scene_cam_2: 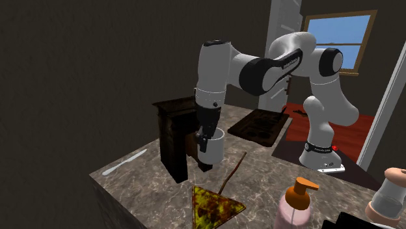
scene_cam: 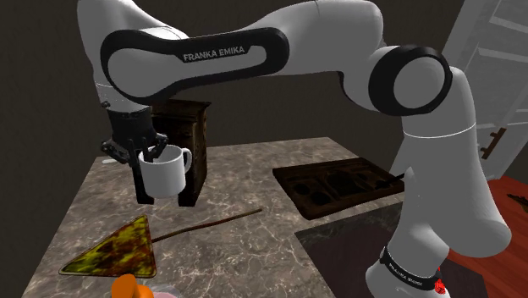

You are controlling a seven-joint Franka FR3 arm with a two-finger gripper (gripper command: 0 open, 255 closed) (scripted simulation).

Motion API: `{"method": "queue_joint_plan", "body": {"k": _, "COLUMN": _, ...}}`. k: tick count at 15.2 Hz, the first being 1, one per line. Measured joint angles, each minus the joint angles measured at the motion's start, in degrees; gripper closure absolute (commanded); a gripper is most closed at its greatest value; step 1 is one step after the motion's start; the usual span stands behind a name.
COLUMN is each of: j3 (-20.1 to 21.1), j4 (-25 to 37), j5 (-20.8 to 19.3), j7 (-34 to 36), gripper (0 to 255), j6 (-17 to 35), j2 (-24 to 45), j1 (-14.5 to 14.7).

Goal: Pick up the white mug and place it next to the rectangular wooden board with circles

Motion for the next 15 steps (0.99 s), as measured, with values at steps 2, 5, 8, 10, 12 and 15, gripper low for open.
{"method": "queue_joint_plan", "body": {"k": 2, "j3": 0.04, "j4": 1.60, "j5": 0.04, "j7": -0.12, "gripper": 255, "j6": -1.53, "j2": 0.07, "j1": 0.18}}
{"method": "queue_joint_plan", "body": {"k": 5, "j3": 0.05, "j4": 3.49, "j5": 0.14, "j7": -0.54, "gripper": 255, "j6": -3.50, "j2": -0.05, "j1": 0.18}}
{"method": "queue_joint_plan", "body": {"k": 8, "j3": 0.07, "j4": 6.38, "j5": 0.16, "j7": -0.83, "gripper": 255, "j6": -6.07, "j2": 0.25, "j1": 0.44}}
{"method": "queue_joint_plan", "body": {"k": 10, "j3": 0.04, "j4": 7.05, "j5": 0.30, "j7": -1.29, "gripper": 255, "j6": -7.10, "j2": -0.14, "j1": 0.20}}
{"method": "queue_joint_plan", "body": {"k": 12, "j3": -0.01, "j4": 1.83, "j5": 1.05, "j7": -2.58, "gripper": 255, "j6": -5.10, "j2": -3.69, "j1": -1.49}}
{"method": "queue_joint_plan", "body": {"k": 15, "j3": -0.26, "j4": -7.61, "j5": 2.66, "j7": -5.29, "gripper": 255, "j6": -1.62, "j2": -10.44, "j1": -4.46}}
